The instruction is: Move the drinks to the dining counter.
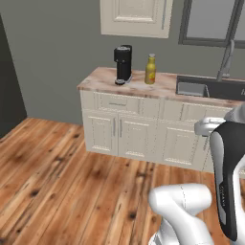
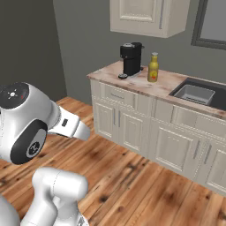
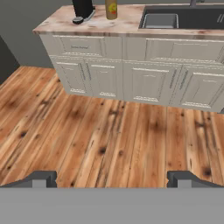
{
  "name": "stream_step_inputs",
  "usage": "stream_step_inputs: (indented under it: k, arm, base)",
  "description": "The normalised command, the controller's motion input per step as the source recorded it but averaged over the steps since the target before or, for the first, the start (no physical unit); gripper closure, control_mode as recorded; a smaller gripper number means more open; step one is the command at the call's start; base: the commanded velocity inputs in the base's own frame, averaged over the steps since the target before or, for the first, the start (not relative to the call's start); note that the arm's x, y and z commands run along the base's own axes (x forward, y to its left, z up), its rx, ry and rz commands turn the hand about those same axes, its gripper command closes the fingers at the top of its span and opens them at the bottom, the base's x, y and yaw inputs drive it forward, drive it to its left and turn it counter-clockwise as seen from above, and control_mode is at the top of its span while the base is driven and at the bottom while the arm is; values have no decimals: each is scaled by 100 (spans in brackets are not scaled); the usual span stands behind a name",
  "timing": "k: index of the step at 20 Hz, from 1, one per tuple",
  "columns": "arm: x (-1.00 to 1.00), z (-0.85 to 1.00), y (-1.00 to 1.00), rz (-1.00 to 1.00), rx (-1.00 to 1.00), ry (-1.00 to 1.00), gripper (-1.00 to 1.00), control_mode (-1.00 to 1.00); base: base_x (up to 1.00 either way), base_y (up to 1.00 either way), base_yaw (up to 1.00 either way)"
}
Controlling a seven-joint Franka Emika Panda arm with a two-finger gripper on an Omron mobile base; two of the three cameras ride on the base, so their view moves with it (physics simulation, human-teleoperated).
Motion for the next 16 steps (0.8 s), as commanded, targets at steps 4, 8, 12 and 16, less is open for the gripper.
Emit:
stream_step_inputs:
  k: [4, 8, 12, 16]
  arm:
    - [0, 0, 0, 0, 0, 0, -100, 100]
    - [0, 0, 0, 0, 0, 0, -100, 100]
    - [0, 0, 0, 0, 0, 0, -100, 100]
    - [0, 0, 0, 0, 0, 0, -100, 100]
  base:
    - [80, 34, -39]
    - [100, 55, -11]
    - [100, 42, -2]
    - [100, 1, -2]
